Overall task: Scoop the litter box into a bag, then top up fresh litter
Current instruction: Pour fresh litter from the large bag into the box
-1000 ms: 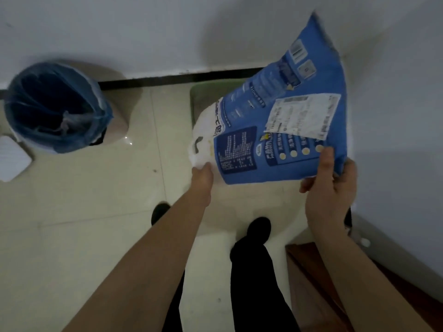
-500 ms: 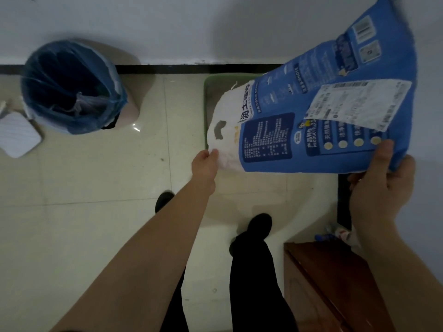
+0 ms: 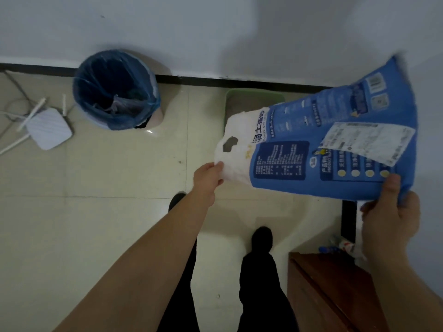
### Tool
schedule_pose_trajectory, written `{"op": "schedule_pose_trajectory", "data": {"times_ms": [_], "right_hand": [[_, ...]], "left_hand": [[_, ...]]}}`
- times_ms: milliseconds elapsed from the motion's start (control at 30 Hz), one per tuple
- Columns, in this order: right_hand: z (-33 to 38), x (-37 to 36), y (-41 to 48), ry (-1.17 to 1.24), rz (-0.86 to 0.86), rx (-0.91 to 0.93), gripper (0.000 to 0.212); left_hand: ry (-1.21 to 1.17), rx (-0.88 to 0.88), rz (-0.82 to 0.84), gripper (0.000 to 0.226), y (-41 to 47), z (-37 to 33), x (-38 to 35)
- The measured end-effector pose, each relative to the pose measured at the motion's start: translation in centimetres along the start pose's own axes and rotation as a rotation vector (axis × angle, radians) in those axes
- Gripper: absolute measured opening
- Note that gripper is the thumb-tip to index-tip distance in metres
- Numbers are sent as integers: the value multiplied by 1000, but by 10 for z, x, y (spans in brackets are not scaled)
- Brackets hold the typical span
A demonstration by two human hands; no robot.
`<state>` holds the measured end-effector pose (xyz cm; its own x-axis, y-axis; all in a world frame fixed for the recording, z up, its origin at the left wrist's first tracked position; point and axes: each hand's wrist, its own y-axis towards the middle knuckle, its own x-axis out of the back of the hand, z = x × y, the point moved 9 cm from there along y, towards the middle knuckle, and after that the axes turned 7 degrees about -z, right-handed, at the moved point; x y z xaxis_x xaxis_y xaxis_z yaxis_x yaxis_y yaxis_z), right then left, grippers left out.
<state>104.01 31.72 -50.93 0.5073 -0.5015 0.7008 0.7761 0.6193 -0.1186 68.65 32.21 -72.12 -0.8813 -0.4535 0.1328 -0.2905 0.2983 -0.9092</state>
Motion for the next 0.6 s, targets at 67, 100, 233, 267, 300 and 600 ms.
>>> {"op": "schedule_pose_trajectory", "data": {"times_ms": [67,100,233,267,300,600], "right_hand": [[-1,5,-3,-15,59,-16,44],[2,11,-3,-29,73,1,45],[-4,35,15,75,105,-59,45],[-11,36,20,72,158,-111,50],[-20,33,25,52,234,-167,58],[22,32,-86,-135,763,-184,55]], "left_hand": [[-21,-25,-24,6,-9,1,12],[-35,-24,-14,7,-16,4,15],[-36,-54,17,17,-64,13,17],[-49,-84,-6,18,-80,11,21],[-65,-119,-35,20,-97,9,29],[-178,-384,-406,14,-276,-11,214]]}}
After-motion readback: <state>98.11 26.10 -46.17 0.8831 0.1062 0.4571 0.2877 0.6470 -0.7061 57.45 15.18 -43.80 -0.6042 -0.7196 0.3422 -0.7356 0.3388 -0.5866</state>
